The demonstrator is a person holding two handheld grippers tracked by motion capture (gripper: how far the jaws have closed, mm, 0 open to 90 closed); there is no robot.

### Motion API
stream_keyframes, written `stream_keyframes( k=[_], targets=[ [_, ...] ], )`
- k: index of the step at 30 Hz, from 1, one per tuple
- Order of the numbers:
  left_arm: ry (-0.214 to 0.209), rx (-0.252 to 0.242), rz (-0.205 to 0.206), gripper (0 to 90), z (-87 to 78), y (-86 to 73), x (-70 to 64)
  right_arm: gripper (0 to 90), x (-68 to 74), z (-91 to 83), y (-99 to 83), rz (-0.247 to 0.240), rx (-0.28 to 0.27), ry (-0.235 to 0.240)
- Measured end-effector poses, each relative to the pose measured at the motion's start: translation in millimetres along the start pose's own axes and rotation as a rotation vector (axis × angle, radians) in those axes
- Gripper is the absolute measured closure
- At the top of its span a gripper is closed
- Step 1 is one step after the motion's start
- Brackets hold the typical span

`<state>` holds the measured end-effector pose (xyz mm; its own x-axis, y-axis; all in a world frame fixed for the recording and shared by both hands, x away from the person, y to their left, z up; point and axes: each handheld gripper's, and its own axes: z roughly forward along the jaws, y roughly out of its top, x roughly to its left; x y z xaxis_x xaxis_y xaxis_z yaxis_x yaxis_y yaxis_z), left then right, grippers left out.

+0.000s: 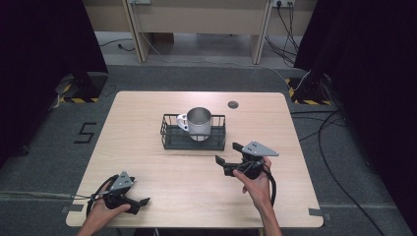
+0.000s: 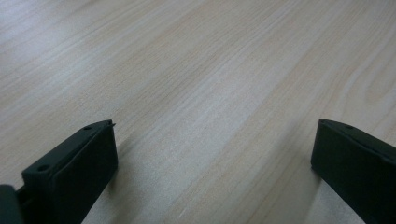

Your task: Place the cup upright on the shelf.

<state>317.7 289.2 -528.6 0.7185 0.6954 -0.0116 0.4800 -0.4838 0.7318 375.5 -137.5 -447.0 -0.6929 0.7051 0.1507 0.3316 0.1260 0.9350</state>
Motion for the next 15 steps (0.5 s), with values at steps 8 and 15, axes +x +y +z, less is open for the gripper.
stream_keyframes(
  k=[8, 15],
  targets=[
    [0.001, 0.000, -0.002, 0.0, 0.0, 0.0, -0.1, 15.4, 7.1, -5.9, -9.5, -0.035, 0.013, -0.008],
    [0.002, 0.000, -0.002, 0.0, 0.0, -0.1, -0.2, 15.4, 10.7, -7.1, -25.4, -0.020, 0.029, 0.004]
  ],
)
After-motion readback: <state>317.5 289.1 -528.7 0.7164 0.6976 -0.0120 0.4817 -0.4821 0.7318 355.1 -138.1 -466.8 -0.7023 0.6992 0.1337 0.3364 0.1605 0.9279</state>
